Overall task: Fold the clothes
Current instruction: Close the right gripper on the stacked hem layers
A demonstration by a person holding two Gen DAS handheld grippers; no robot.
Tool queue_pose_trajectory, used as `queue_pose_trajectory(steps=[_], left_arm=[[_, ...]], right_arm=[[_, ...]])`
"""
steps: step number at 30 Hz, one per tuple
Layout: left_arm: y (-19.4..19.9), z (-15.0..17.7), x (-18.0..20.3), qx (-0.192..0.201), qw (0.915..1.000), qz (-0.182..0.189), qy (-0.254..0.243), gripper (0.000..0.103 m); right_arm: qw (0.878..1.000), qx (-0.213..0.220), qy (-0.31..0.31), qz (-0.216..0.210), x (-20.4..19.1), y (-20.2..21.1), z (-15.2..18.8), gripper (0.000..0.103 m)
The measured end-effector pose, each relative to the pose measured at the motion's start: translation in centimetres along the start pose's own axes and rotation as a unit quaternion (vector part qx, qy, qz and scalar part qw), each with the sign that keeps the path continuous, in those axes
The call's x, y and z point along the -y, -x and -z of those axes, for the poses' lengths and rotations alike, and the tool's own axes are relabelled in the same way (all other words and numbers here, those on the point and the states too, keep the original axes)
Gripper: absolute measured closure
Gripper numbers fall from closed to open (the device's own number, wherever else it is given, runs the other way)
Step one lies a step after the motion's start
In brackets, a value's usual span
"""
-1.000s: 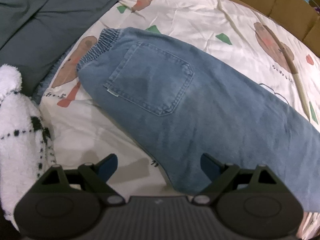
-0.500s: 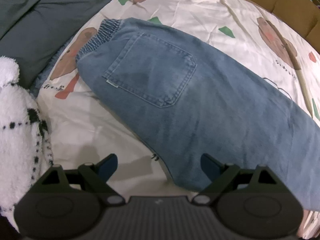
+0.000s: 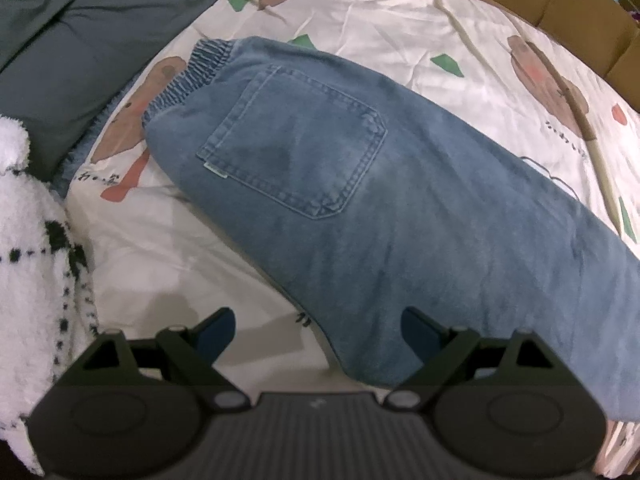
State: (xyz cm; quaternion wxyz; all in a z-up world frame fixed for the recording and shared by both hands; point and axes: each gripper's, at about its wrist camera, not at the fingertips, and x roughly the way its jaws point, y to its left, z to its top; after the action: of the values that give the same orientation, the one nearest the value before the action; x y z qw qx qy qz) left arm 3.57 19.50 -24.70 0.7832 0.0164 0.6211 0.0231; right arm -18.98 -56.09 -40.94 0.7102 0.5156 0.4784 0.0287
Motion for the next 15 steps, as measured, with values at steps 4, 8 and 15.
queue_pose_trajectory(steps=[4, 8, 15], left_arm=[[-0.4, 0.2, -0.1, 0.003, 0.9999, 0.009, 0.009, 0.011], [-1.0, 0.3, 0.0, 0.005, 0.9997, 0.020, 0.014, 0.011], [-2.4, 0.4, 1.6, 0.003, 0.9981, 0.061, 0.006, 0.012]], right_arm=[[0.999, -0.002, 0.031, 0.013, -1.8, 1.1, 0.1, 0.095], [0.997, -0.001, 0.070, 0.029, -4.9, 2.7, 0.0, 0.095], [0.993, 0.000, 0.100, 0.063, -10.1, 4.5, -0.9, 0.095]])
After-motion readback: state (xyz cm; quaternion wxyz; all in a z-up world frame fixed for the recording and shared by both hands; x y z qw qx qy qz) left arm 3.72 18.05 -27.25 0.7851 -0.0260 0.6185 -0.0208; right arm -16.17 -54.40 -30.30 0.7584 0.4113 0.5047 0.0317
